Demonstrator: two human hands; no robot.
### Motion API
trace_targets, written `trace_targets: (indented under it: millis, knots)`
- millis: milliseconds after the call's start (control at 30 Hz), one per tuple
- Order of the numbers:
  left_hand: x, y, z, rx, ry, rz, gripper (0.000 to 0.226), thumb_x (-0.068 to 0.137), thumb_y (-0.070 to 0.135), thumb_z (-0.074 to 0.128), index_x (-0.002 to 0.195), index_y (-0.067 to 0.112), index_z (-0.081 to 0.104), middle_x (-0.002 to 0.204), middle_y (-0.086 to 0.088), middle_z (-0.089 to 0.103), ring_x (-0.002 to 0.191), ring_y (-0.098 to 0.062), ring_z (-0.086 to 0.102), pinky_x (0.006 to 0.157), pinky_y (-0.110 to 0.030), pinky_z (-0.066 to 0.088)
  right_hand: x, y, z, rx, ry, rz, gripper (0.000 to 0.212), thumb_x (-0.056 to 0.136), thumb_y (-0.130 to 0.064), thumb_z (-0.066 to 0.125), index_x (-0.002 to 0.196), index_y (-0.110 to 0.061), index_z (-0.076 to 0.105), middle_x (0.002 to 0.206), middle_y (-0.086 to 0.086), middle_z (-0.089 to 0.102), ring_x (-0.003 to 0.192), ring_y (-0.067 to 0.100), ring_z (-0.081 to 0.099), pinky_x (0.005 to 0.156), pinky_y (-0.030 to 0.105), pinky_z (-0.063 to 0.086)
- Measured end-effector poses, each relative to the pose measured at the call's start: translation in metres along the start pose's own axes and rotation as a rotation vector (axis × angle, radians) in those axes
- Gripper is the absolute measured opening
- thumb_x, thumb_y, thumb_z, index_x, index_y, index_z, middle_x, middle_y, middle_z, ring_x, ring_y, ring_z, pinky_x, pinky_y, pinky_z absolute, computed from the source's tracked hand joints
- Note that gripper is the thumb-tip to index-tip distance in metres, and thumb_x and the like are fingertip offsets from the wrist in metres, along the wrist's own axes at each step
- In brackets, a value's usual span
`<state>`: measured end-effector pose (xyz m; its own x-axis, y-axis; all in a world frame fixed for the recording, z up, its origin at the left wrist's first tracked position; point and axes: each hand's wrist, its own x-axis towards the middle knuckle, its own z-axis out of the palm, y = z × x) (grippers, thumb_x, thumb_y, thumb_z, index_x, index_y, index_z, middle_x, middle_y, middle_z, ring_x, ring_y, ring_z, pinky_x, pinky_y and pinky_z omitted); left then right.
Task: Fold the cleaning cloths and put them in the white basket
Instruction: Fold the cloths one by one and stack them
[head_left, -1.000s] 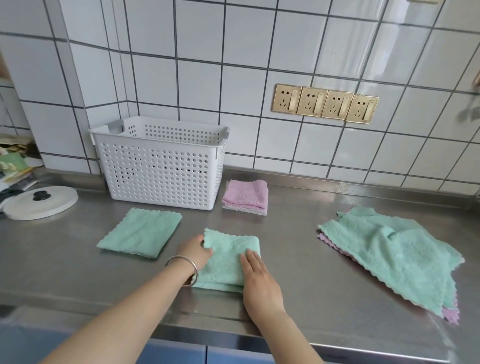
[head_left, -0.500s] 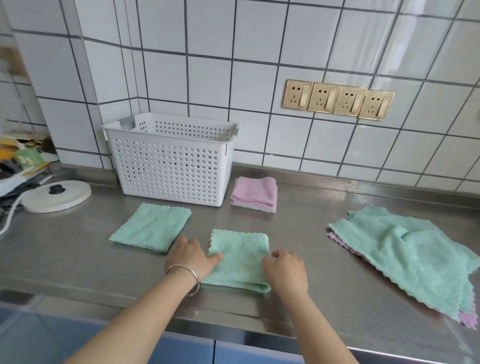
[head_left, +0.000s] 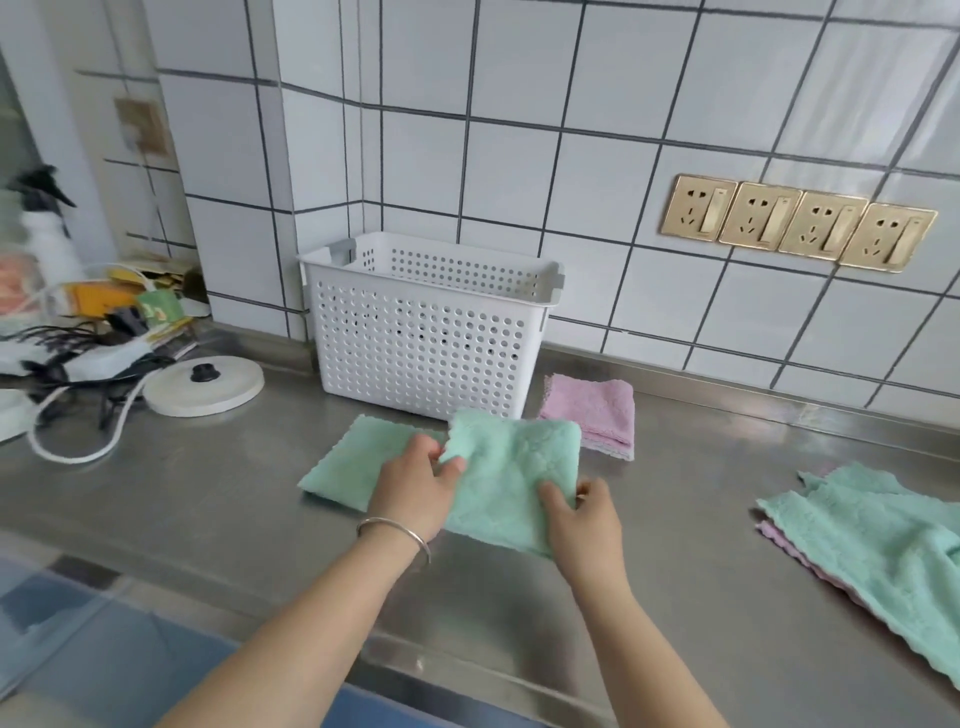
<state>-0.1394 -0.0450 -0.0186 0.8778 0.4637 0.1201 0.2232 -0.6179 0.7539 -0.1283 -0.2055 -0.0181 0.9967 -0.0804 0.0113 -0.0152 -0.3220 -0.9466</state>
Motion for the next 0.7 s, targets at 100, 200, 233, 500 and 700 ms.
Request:
trace_targets:
  millis: [100, 200, 233, 500, 700]
  knots:
    - [0.032, -0.015, -0.040, -0.039, 0.128, 0.014, 0.030, 0.088, 0.031, 0.056, 0.109, 0.010, 0.052, 0.105, -0.011, 0.064, 0.102, -0.031, 0.058, 0.080, -0.032, 0.041, 0.008, -0.023, 0.047, 0.094, -0.030, -0.039, 0.018, 0.087, -0.024, 0.059, 0.088, -0.011, 0.046, 0.072, -0.006, 0.050, 0.064, 0.010, 0.050, 0.052, 0.020, 0.035]
    - [0.061, -0.043, -0.064, -0.008, 0.165, -0.025, 0.033, 0.087, 0.028, 0.058, 0.113, 0.011, 0.051, 0.110, -0.012, 0.064, 0.105, -0.032, 0.058, 0.086, -0.035, 0.044, 0.017, -0.032, 0.091, 0.120, -0.083, 0.017, 0.023, 0.084, -0.026, 0.064, 0.092, -0.013, 0.047, 0.078, -0.005, 0.054, 0.074, 0.014, 0.055, 0.064, 0.024, 0.041]
    - [0.067, -0.053, -0.067, 0.001, 0.163, -0.041, 0.034, 0.086, 0.027, 0.058, 0.115, 0.011, 0.050, 0.107, -0.012, 0.065, 0.104, -0.033, 0.059, 0.087, -0.036, 0.045, 0.020, -0.031, 0.104, 0.126, -0.102, 0.049, 0.025, 0.083, -0.027, 0.065, 0.095, -0.013, 0.047, 0.081, -0.003, 0.056, 0.078, 0.017, 0.056, 0.069, 0.026, 0.042]
    - [0.088, -0.110, -0.057, 0.063, 0.095, -0.115, 0.041, 0.087, 0.027, 0.056, 0.125, 0.017, 0.045, 0.088, -0.005, 0.068, 0.098, -0.031, 0.060, 0.084, -0.035, 0.047, 0.022, -0.011, 0.150, -0.047, -0.113, 0.151, 0.038, 0.080, -0.033, 0.064, 0.107, -0.016, 0.044, 0.086, -0.003, 0.052, 0.091, 0.025, 0.059, 0.080, 0.035, 0.051]
    - [0.095, -0.114, -0.049, 0.067, 0.147, -0.088, 0.039, 0.086, 0.028, 0.058, 0.123, 0.021, 0.048, 0.101, -0.002, 0.068, 0.103, -0.030, 0.059, 0.081, -0.032, 0.042, 0.025, -0.008, 0.153, -0.107, -0.066, 0.097, 0.030, 0.083, -0.030, 0.060, 0.100, -0.016, 0.040, 0.073, -0.008, 0.046, 0.079, 0.023, 0.056, 0.068, 0.029, 0.045]
